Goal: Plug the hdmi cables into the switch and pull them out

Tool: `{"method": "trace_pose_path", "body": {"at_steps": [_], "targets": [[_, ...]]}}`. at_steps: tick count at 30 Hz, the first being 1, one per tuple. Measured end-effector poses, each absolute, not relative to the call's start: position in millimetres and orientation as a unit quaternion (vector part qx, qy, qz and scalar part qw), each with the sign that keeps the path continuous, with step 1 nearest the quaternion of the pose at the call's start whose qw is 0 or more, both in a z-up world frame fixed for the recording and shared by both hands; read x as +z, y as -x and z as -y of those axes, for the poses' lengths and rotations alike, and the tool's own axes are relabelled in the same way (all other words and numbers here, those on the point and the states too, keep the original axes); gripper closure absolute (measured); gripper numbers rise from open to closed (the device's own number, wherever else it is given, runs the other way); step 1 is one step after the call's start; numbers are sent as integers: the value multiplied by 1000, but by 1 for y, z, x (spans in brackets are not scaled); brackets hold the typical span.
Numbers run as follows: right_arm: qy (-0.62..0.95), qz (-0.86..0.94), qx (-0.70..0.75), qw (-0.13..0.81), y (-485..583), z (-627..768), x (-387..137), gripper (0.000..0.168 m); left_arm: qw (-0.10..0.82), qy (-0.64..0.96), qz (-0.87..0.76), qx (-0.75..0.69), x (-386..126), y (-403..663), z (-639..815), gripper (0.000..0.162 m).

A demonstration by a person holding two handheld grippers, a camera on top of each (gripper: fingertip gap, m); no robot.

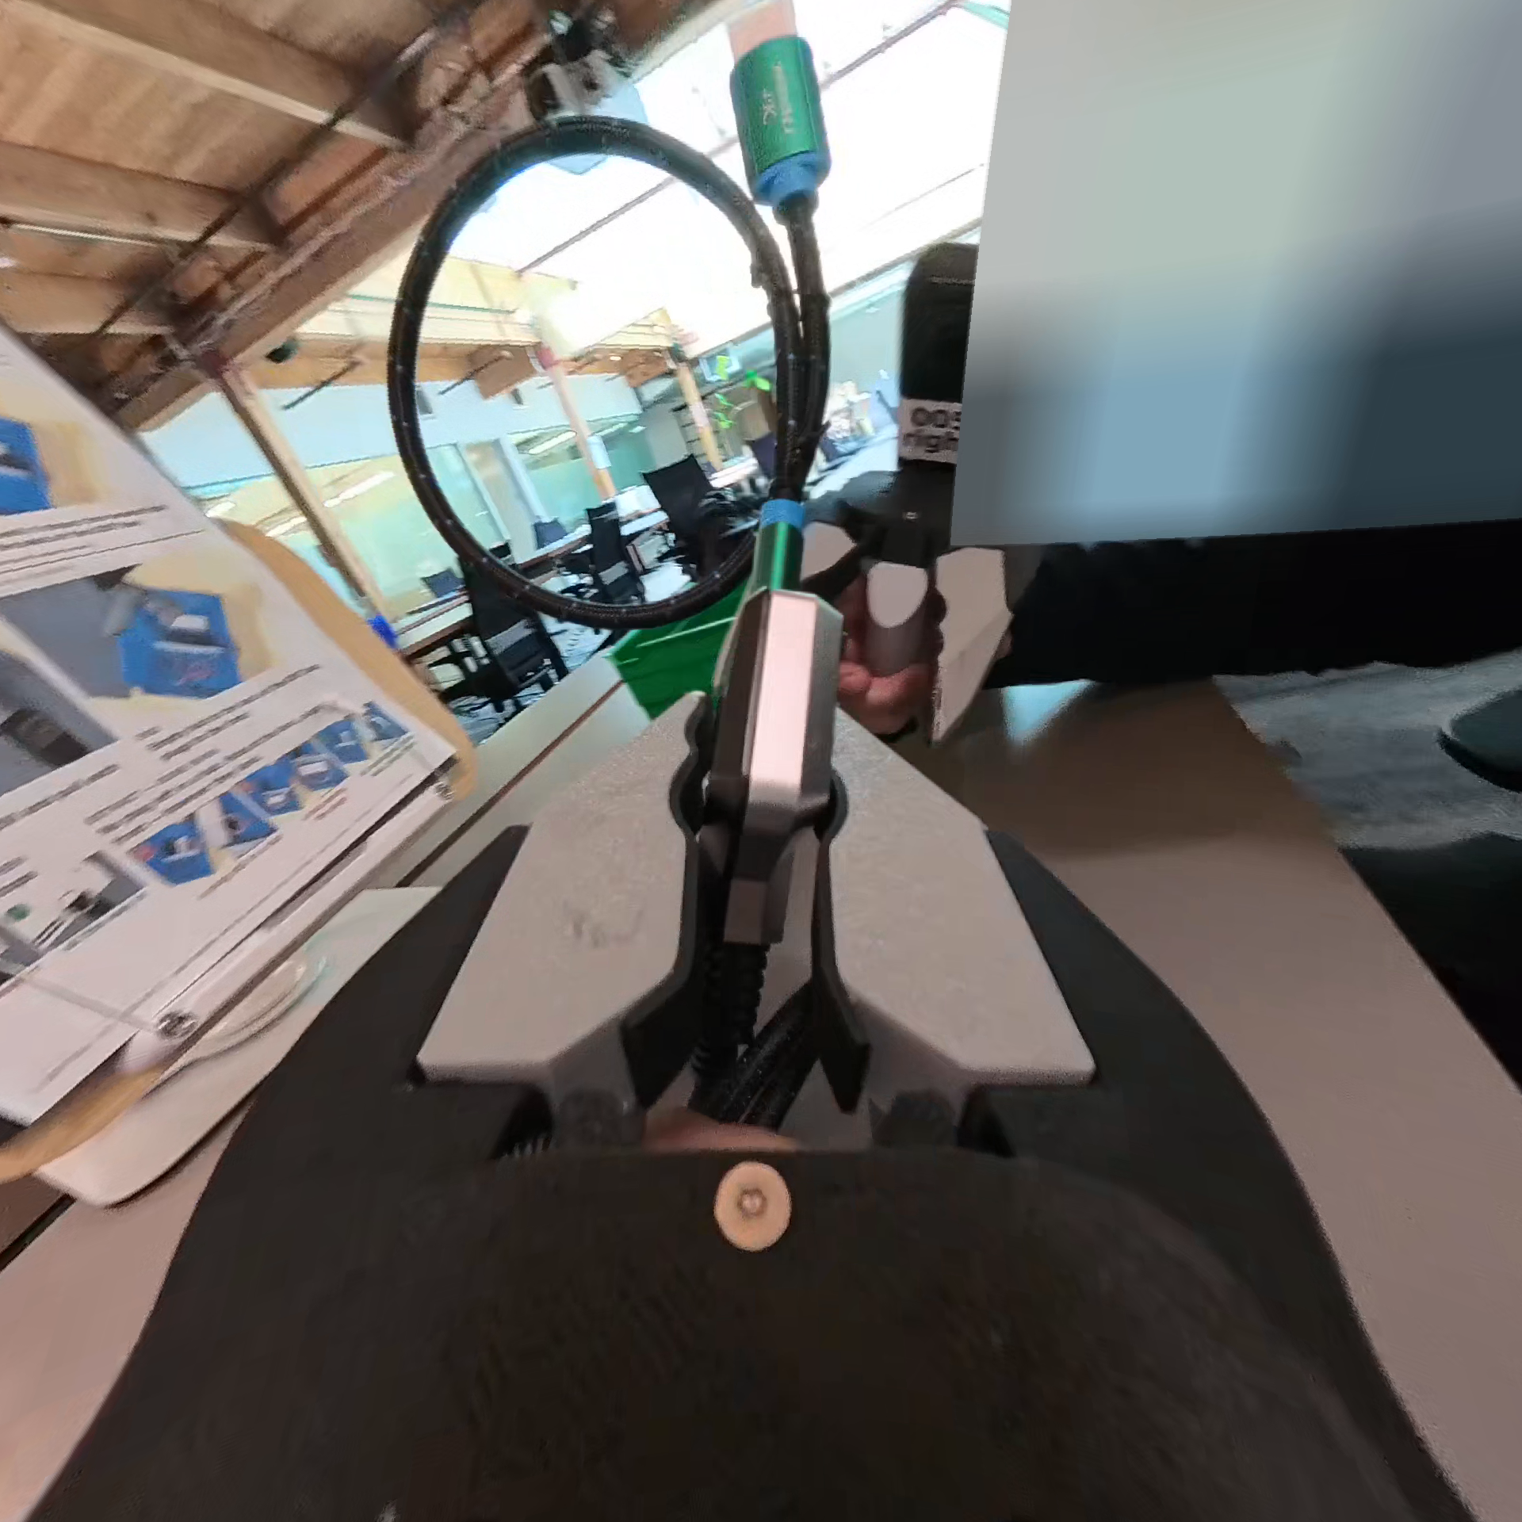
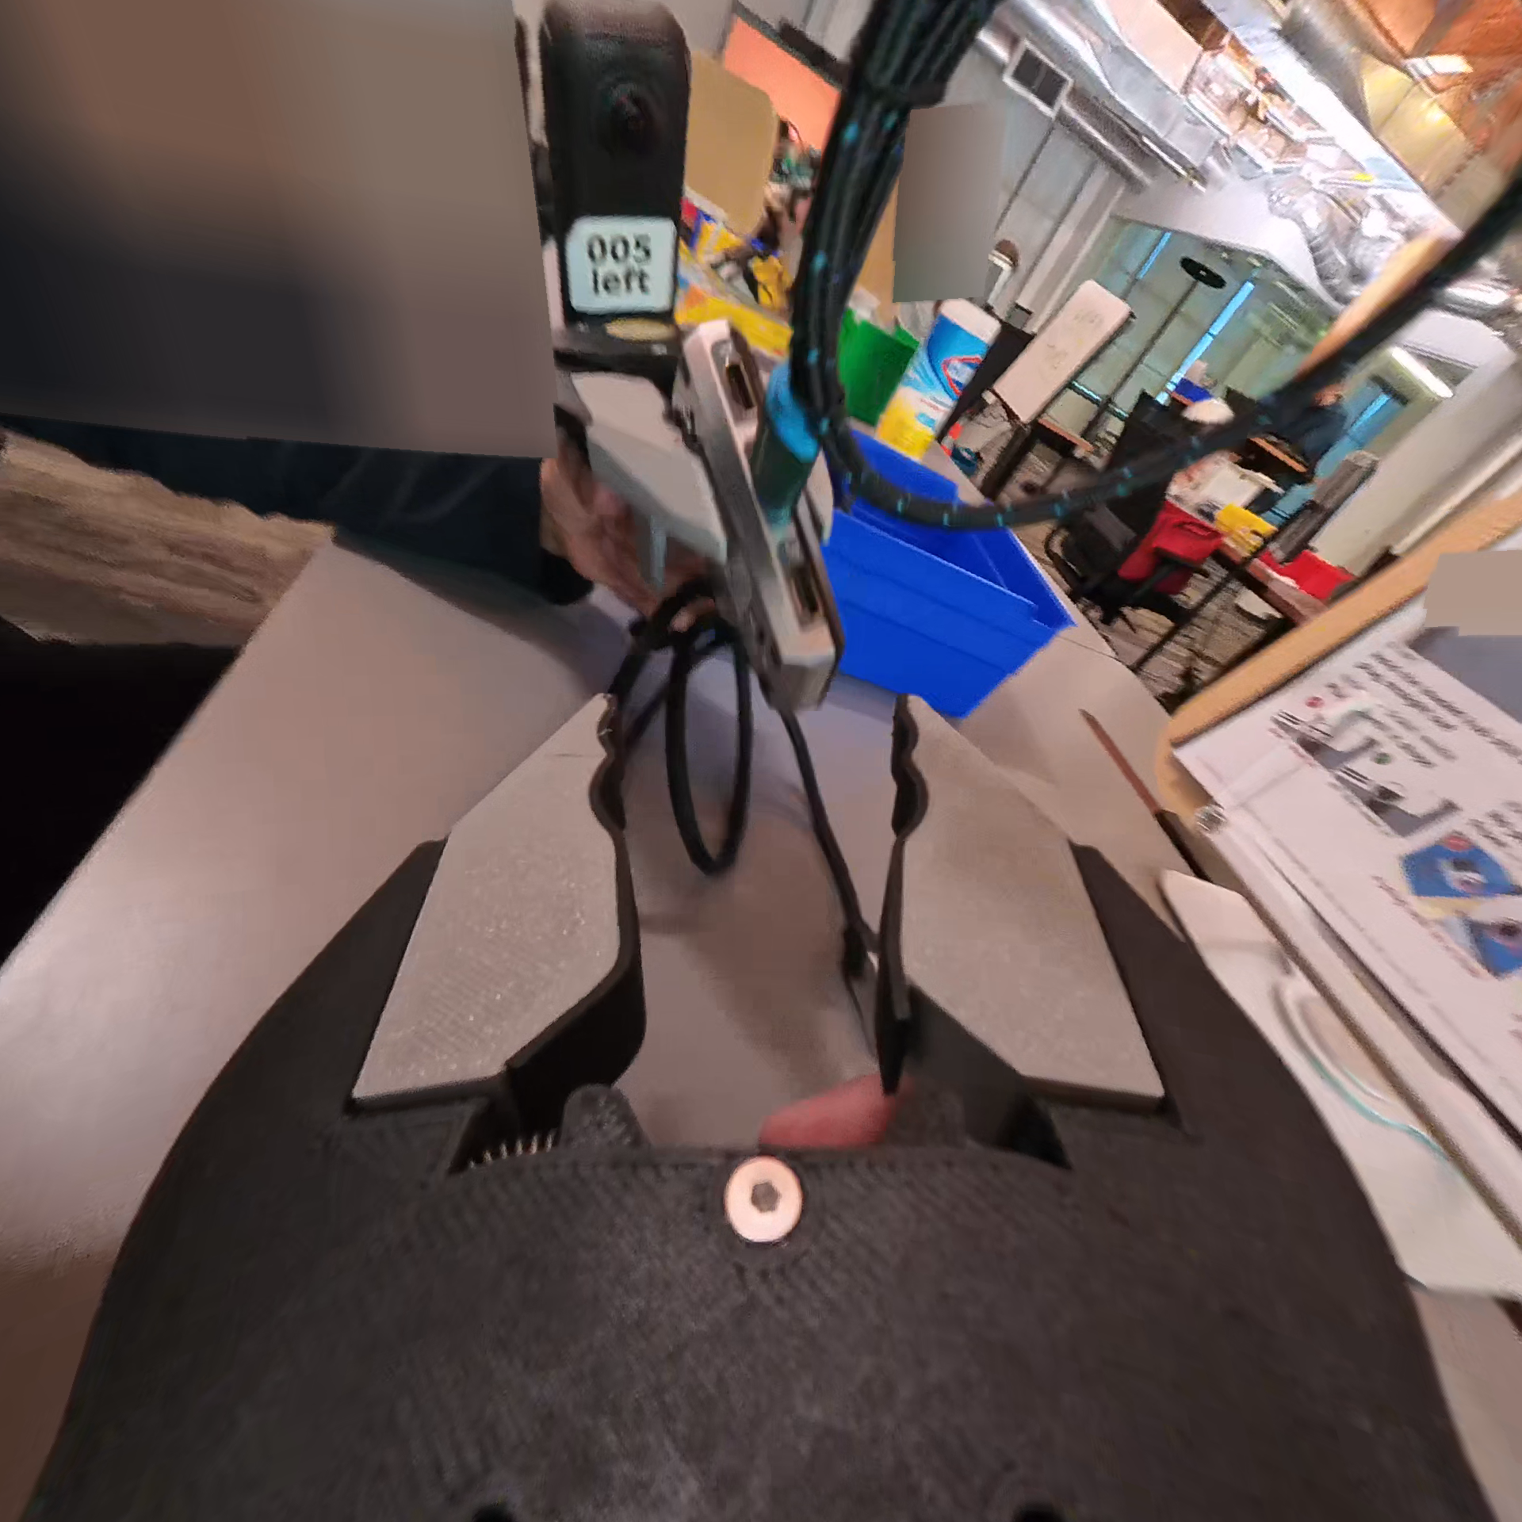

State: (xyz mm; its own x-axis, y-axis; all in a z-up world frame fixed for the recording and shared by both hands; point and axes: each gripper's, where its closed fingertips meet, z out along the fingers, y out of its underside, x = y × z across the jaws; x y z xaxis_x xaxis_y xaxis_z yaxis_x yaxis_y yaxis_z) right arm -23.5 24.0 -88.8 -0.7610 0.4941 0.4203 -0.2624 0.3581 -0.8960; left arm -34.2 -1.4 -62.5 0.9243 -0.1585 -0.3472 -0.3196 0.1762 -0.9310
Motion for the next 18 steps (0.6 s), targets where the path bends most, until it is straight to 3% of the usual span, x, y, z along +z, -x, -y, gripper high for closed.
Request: {"method": "trace_pose_path", "body": {"at_steps": [2,7,18], "targets": [[76,739,591,314,21,-9,-85,110,734,644,-208,46,-69,22,-3,140],[61,740,596,306,22,4,-89,151,726,653,-217,18,-76,11,-8,137],[75,735,508,443,47,-16,-82,152,773,616,-149,32,-47,39,8,129]]}}
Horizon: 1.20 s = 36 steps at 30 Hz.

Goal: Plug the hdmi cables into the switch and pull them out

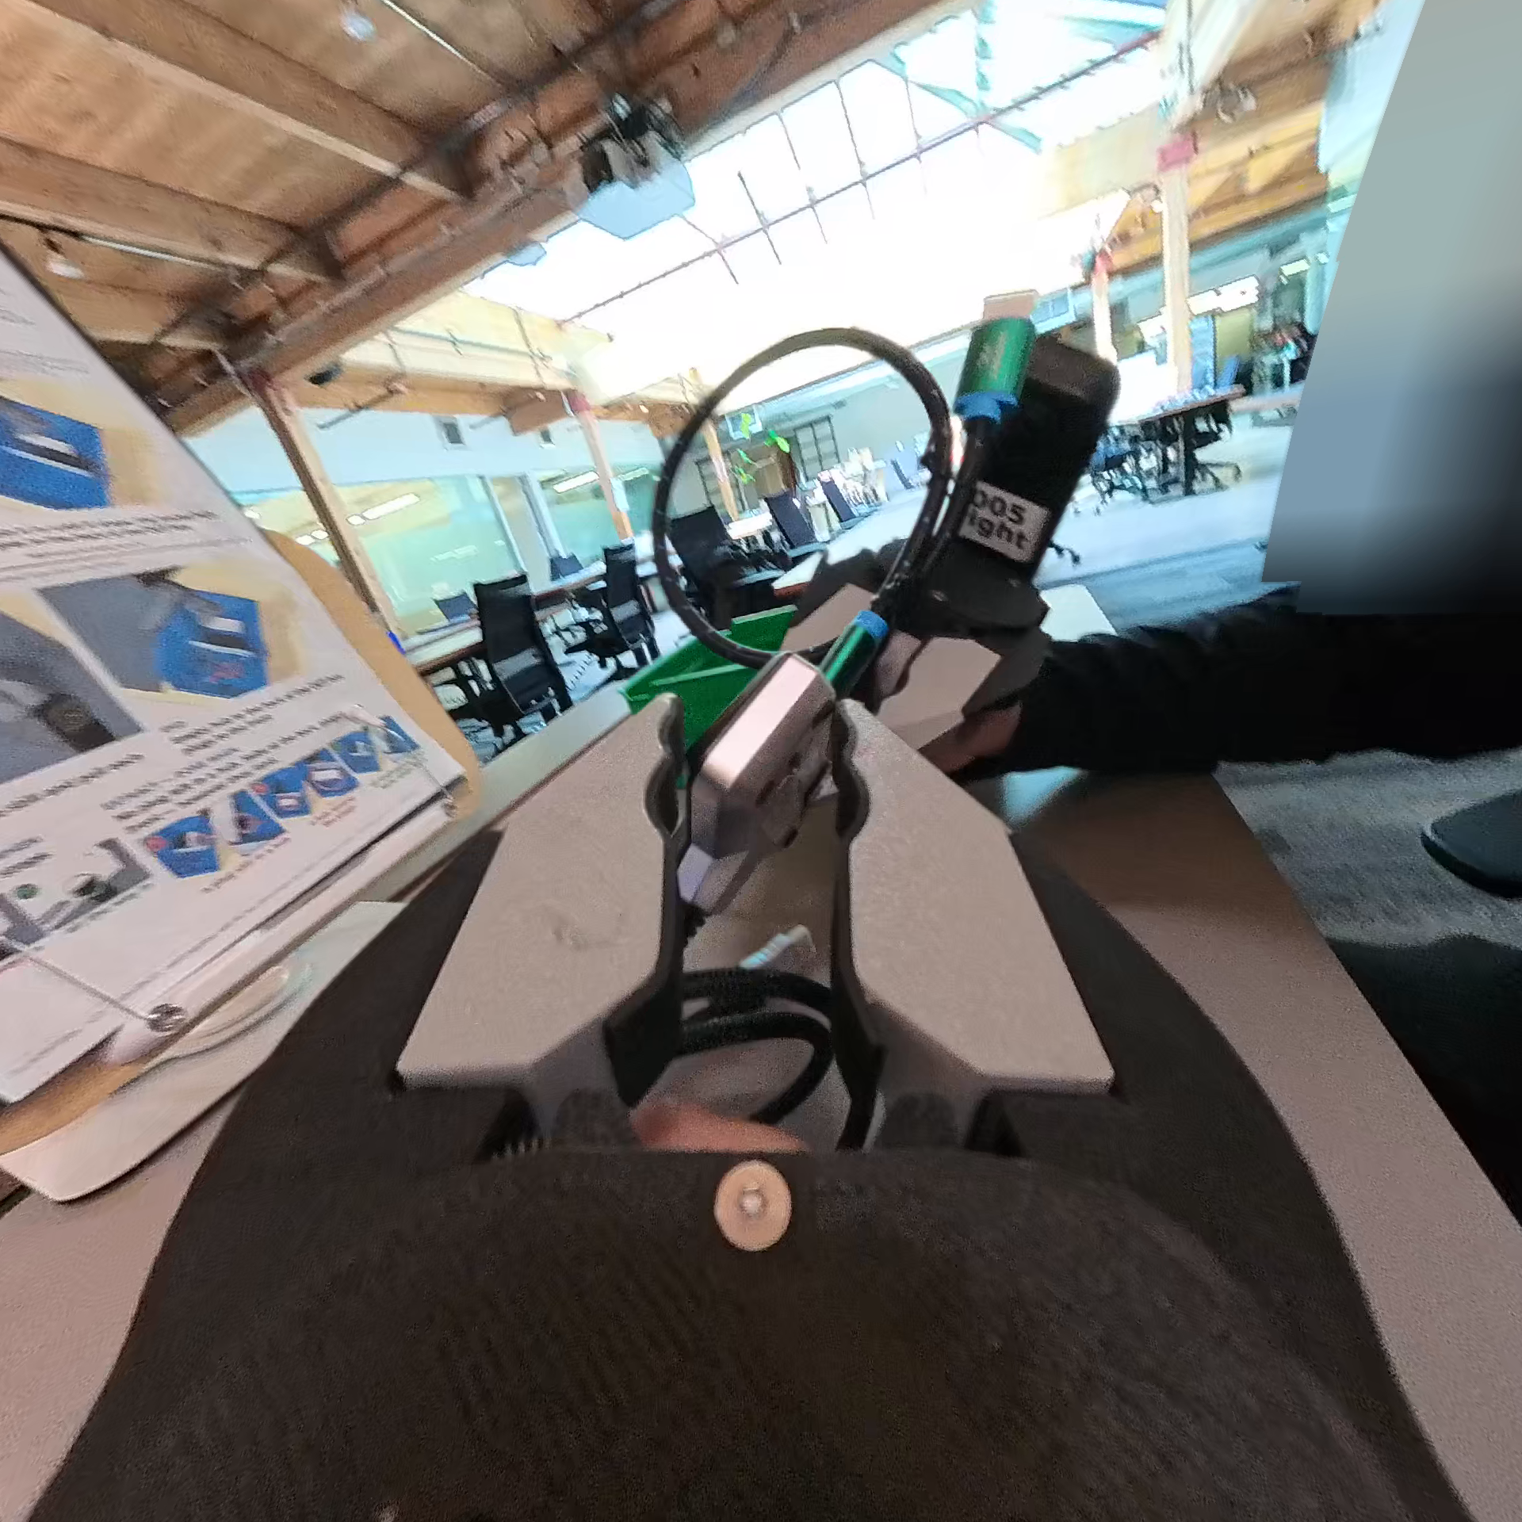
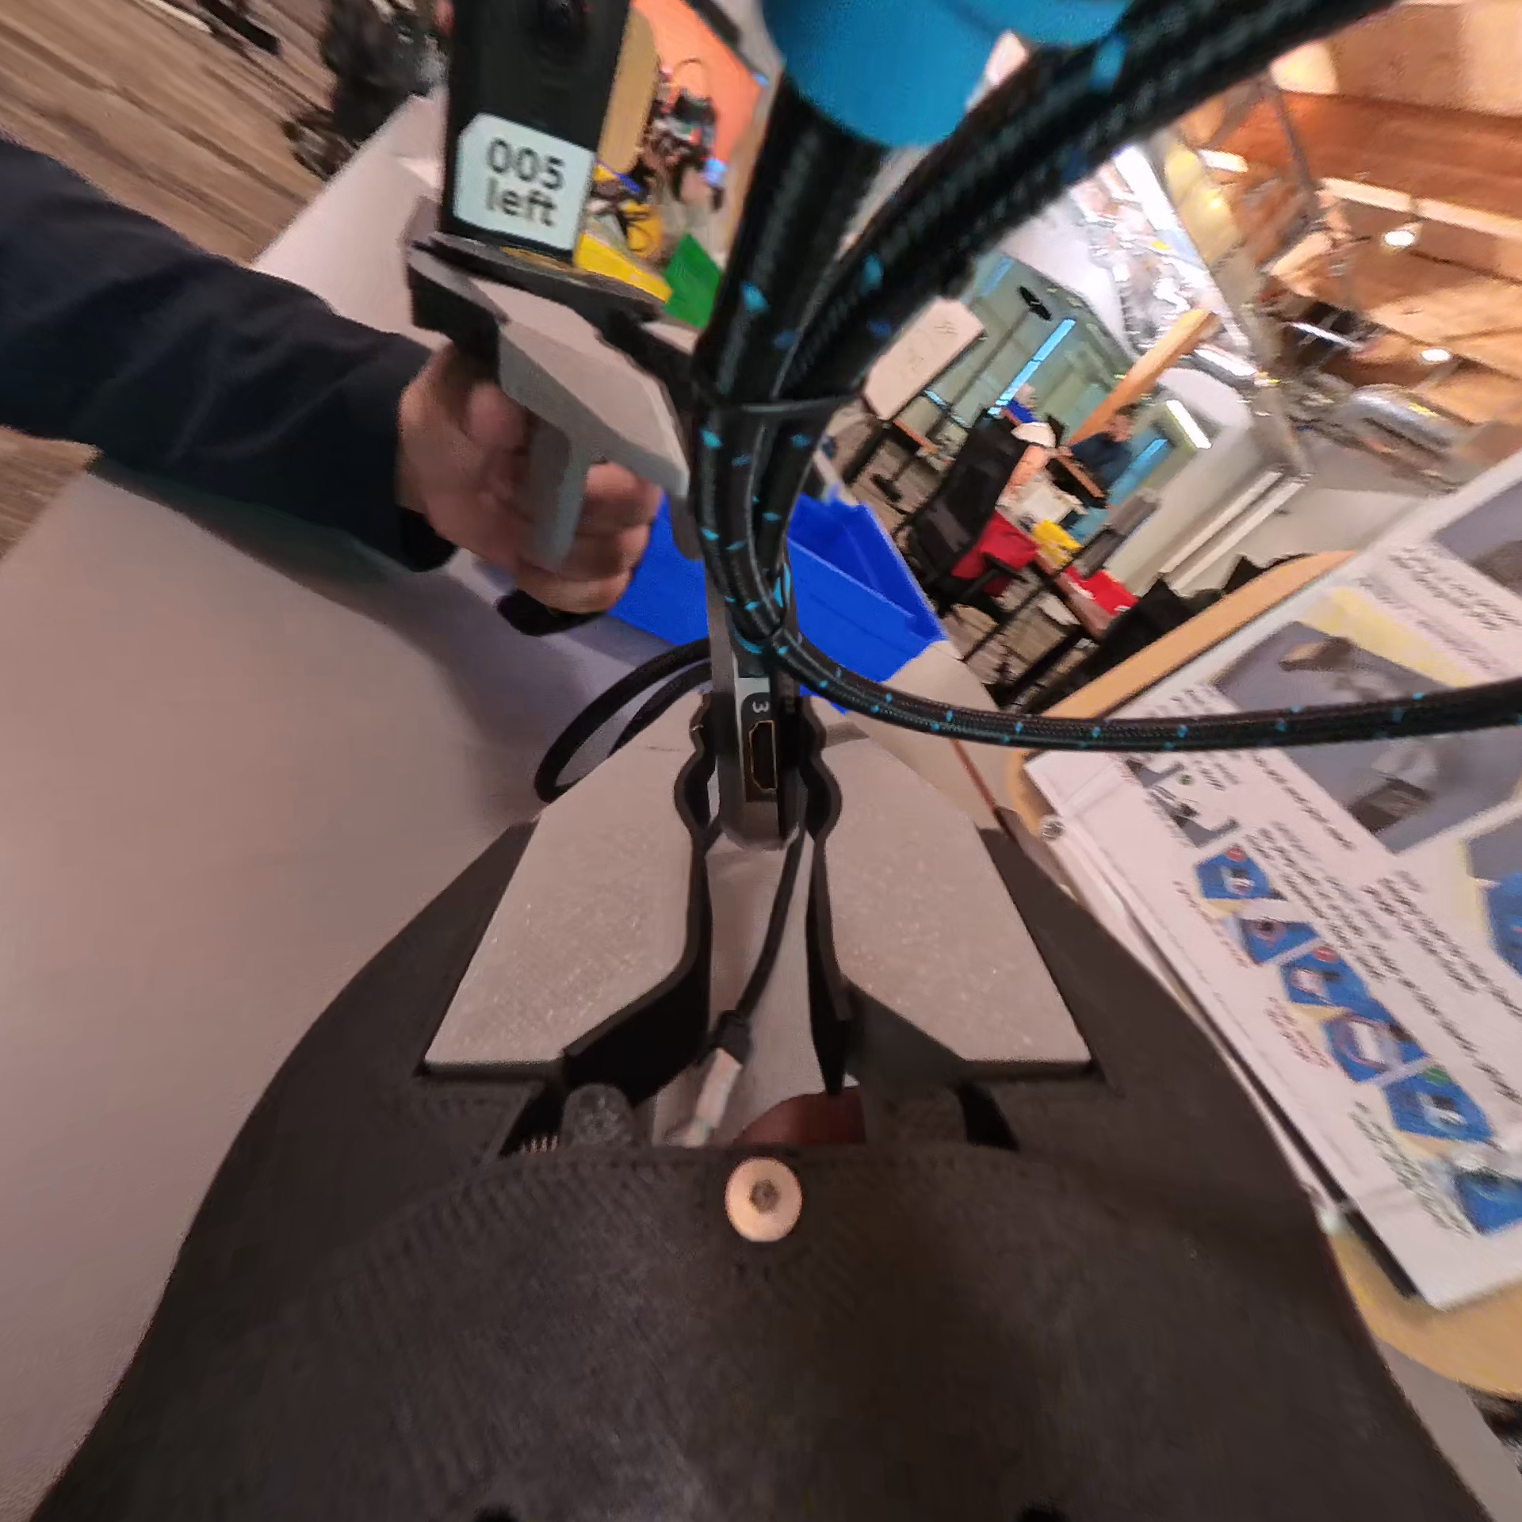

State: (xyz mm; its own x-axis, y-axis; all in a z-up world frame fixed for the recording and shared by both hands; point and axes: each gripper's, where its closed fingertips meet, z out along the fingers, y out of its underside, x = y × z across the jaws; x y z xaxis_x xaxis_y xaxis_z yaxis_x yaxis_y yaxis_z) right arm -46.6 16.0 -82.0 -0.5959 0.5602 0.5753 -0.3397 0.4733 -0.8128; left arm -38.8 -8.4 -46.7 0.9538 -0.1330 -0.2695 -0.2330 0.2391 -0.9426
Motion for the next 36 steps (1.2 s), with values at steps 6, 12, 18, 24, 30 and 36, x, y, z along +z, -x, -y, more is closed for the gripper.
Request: {"method": "trace_pose_path", "body": {"at_steps": [6,12,18,24,30,36], "targets": [[134,677,461,558,56,-57,-24,153,814,573,-82,56,-21,75,34,139],[194,605,350,688,32,-147,96,152,788,606,-80,74,-37,80,23,141],[240,543,182,783,-22,-242,229,153,763,632,-103,86,-53,72,12,142],[270,675,-56,684,8,-315,161,153,749,648,-92,100,-61,81,10,143],[324,832,-237,384,27,-408,-69,152,739,662,-78,94,-70,89,8,144],[430,865,-124,226,48,-416,-134,149,717,682,-100,99,-83,83,0,144]]}}
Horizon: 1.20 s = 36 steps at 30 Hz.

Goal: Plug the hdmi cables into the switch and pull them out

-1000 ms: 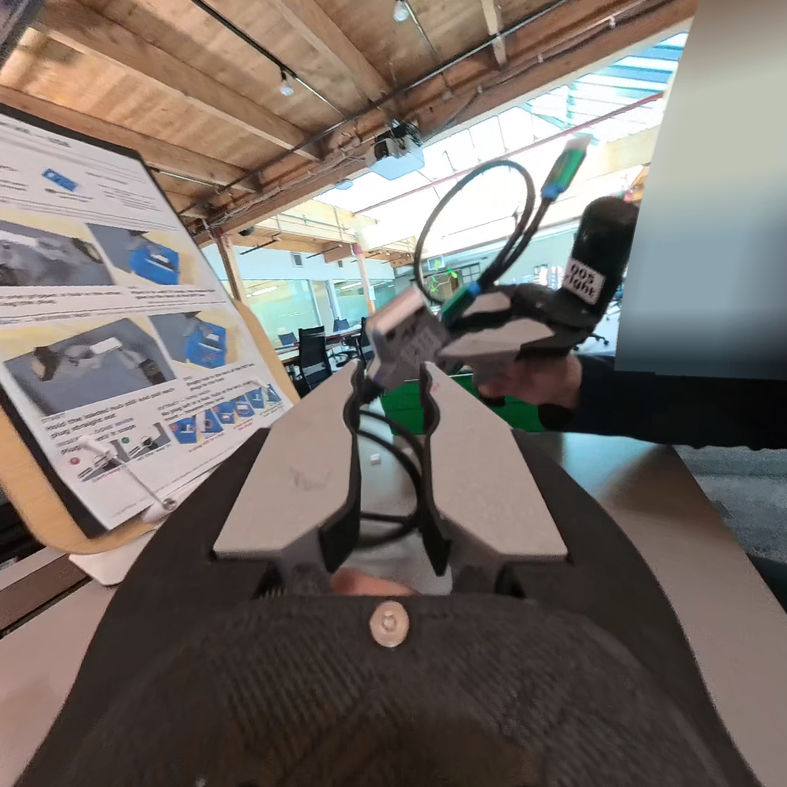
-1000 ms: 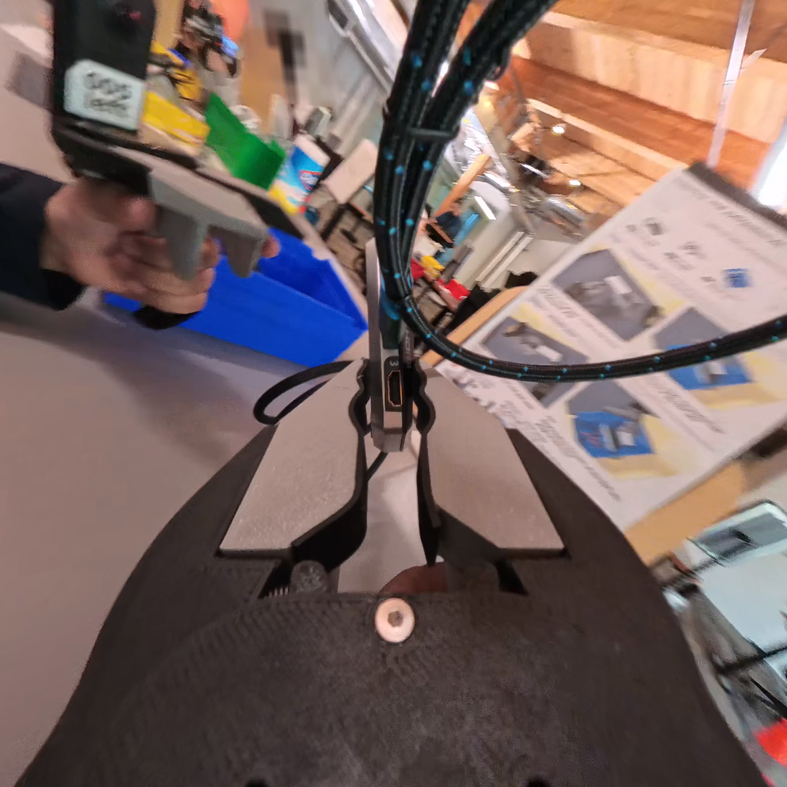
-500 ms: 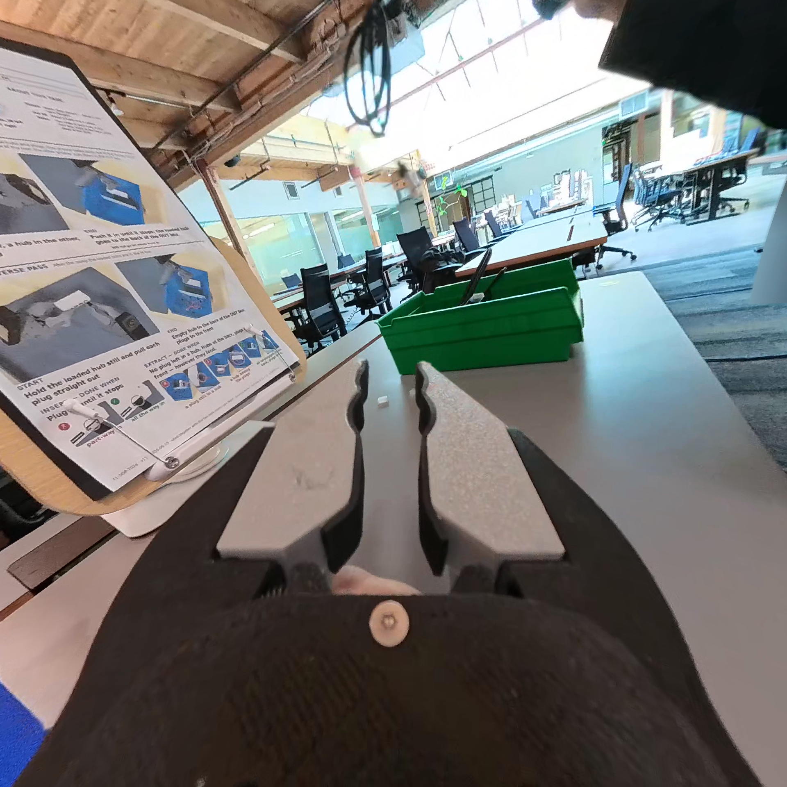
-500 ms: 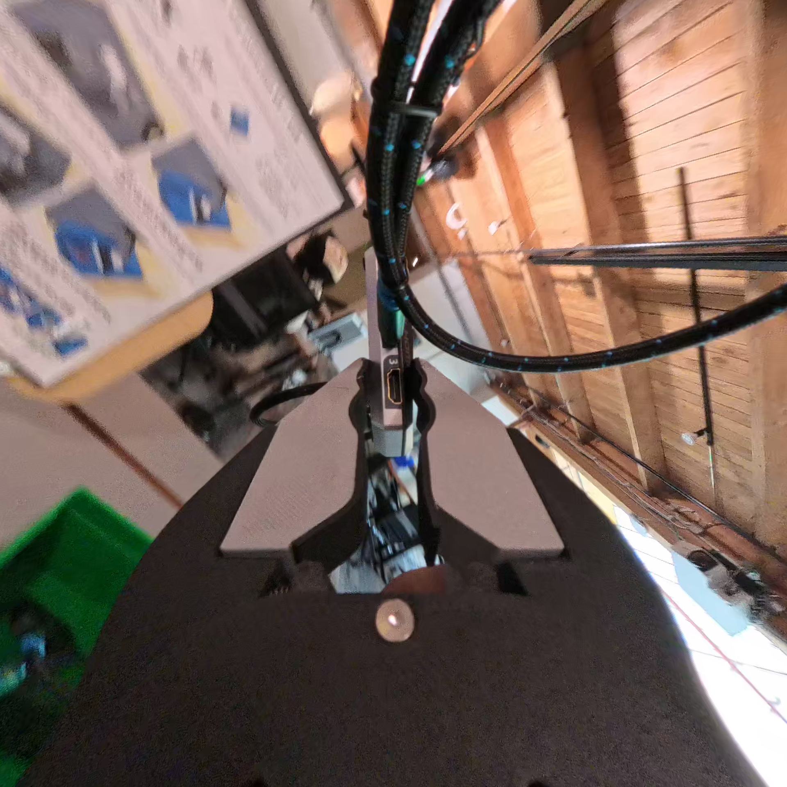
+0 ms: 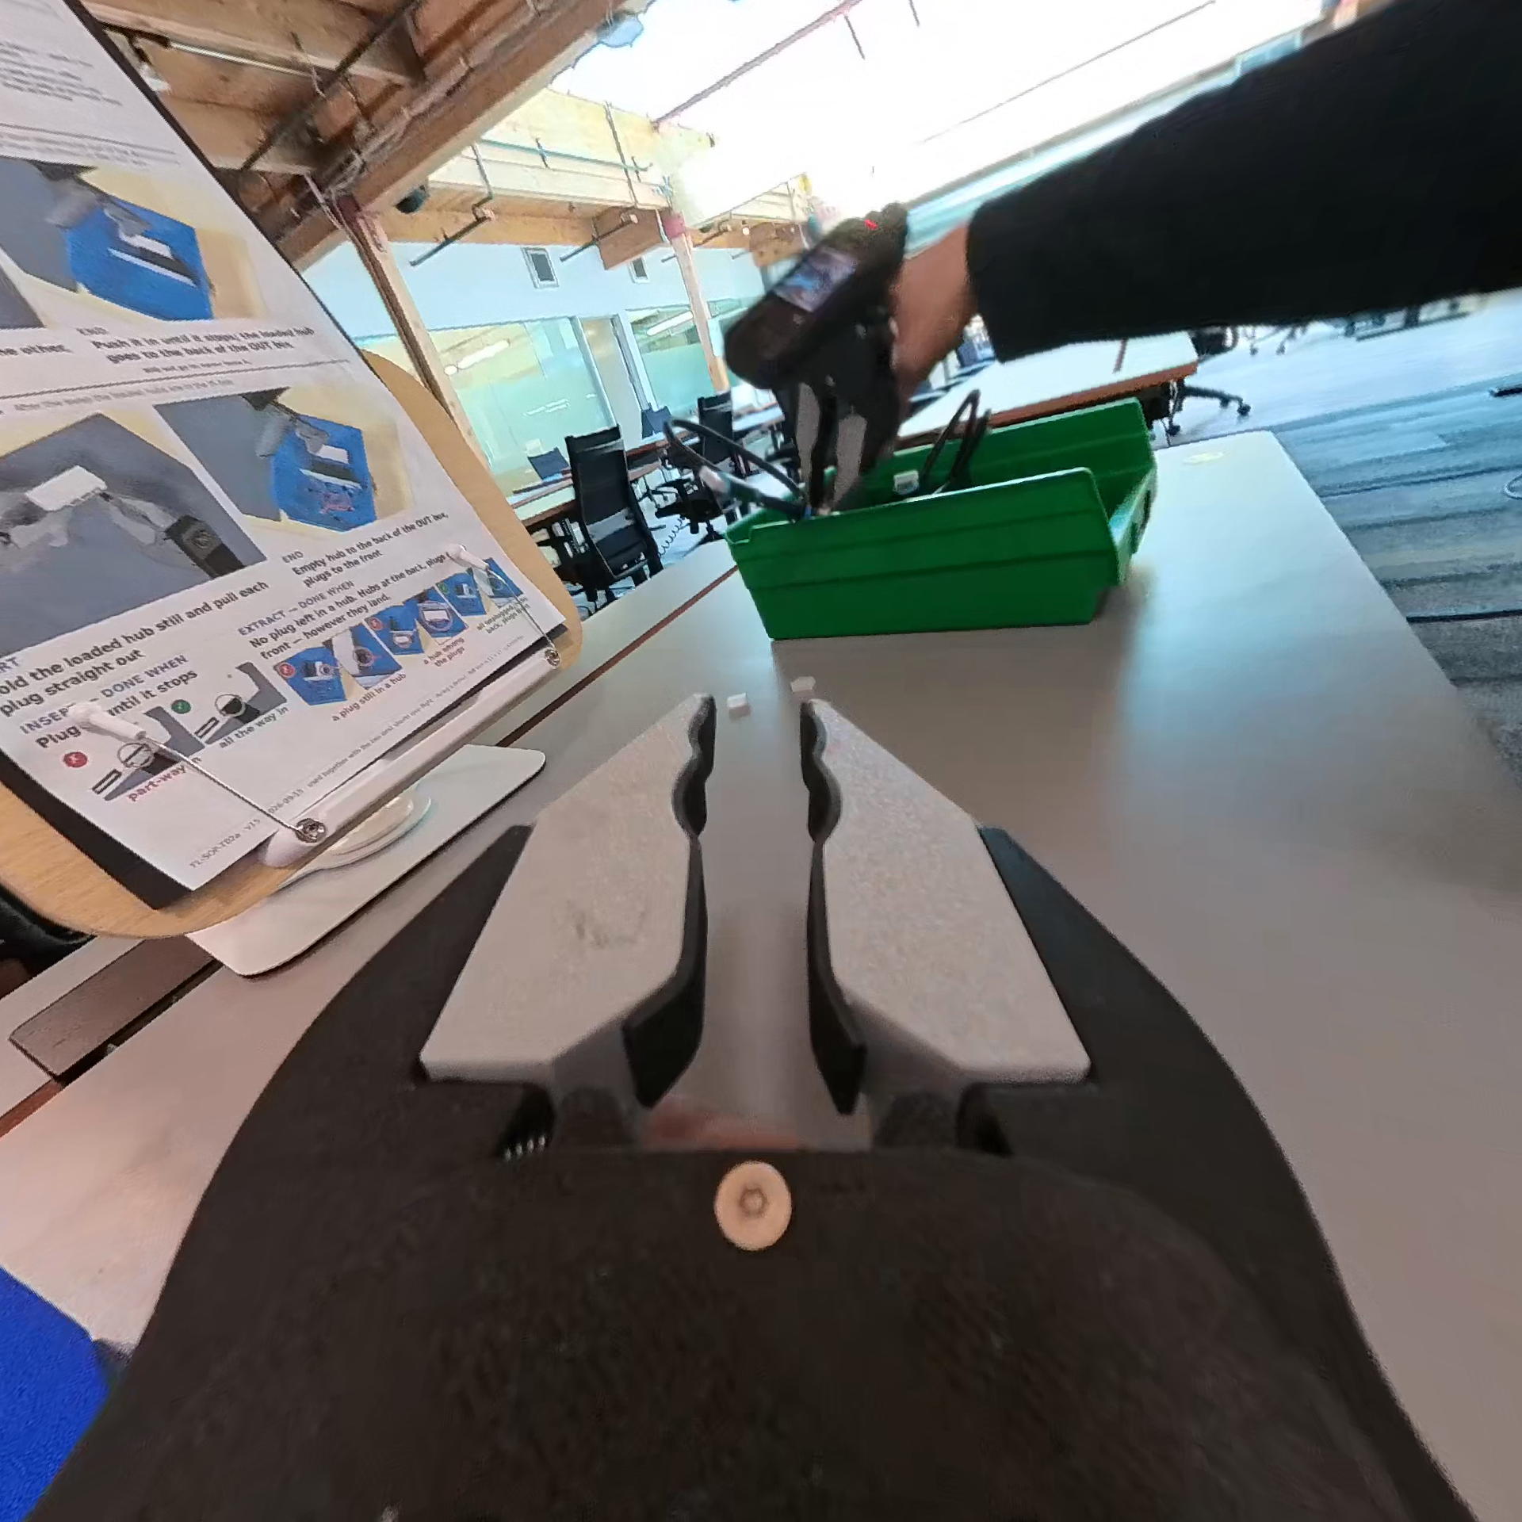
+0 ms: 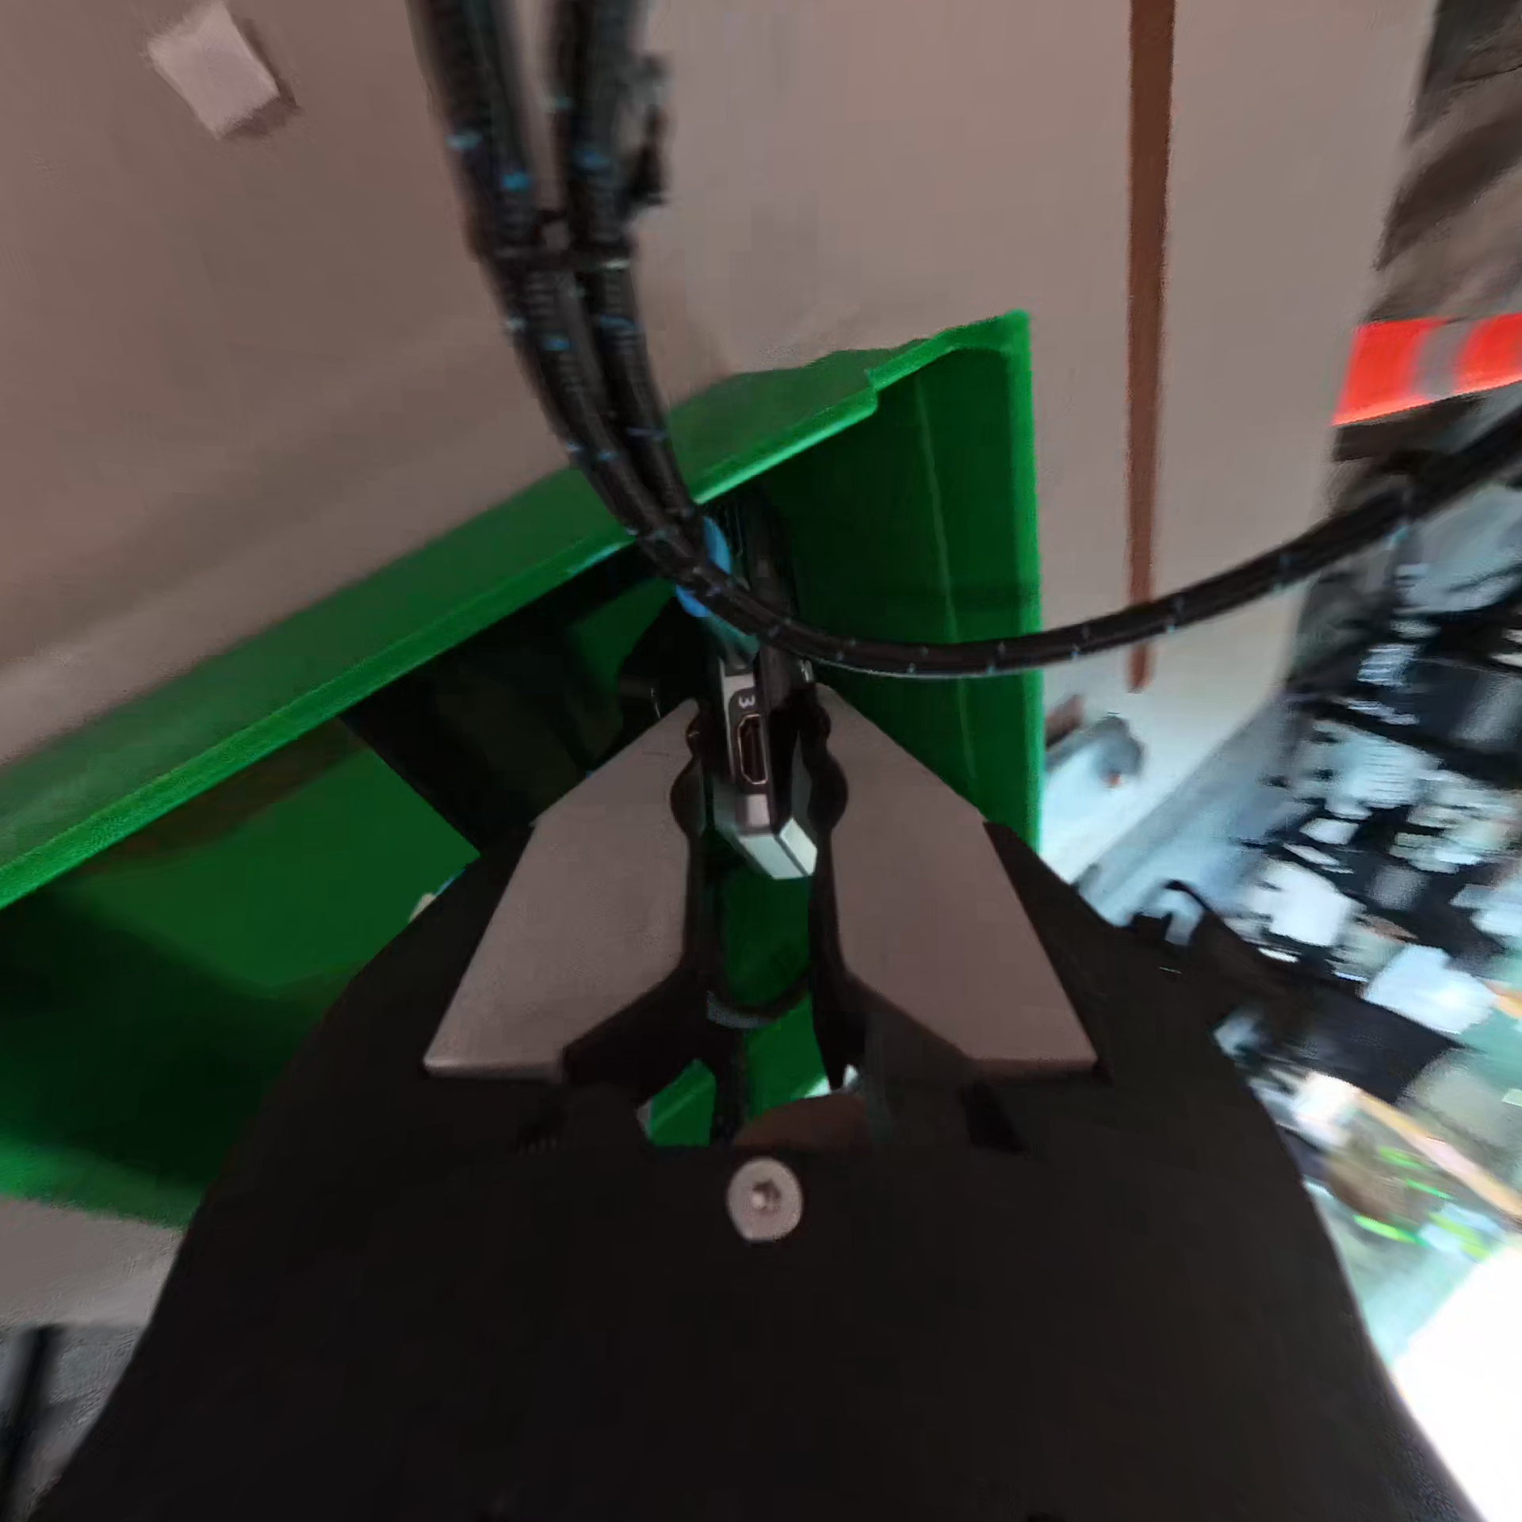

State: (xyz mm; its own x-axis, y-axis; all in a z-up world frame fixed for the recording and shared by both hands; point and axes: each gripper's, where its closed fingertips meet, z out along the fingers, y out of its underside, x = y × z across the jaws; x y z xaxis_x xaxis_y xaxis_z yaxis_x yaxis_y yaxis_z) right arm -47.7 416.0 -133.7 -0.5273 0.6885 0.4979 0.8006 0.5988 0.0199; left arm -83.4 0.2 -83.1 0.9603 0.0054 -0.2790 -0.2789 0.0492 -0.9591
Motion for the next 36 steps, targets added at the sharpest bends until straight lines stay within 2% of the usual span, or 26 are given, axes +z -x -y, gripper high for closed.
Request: {"method": "trace_pose_path", "body": {"at_steps": [3,8,14,17,19,21,24,27,32,36], "targets": [[499,848,-56,168,49,-417,-136,146,706,693,-104,103,-89,84,-3,144],[538,829,-6,152,50,-421,-155,144,699,700,-100,104,-93,88,-4,144],[514,836,-47,187,51,-422,-162,144,698,704,-88,103,-96,93,-5,144],[478,835,-110,248,55,-426,-161,148,691,710,-86,108,-100,95,-5,144],[457,825,-122,308,60,-425,-150,143,688,713,-80,108,-103,99,-5,144],[490,800,-57,342,64,-417,-133,133,685,717,-72,104,-107,103,-4,144],[537,766,45,350,59,-402,-105,132,676,728,-58,99,-113,108,-5,143],[554,753,81,346,48,-390,-89,125,668,735,-58,101,-117,108,-7,143],[566,695,136,423,43,-362,-45,128,659,742,-59,106,-118,106,-7,143],[533,658,317,428,45,-261,-22,131,638,763,-42,95,-129,109,-10,141]]}}
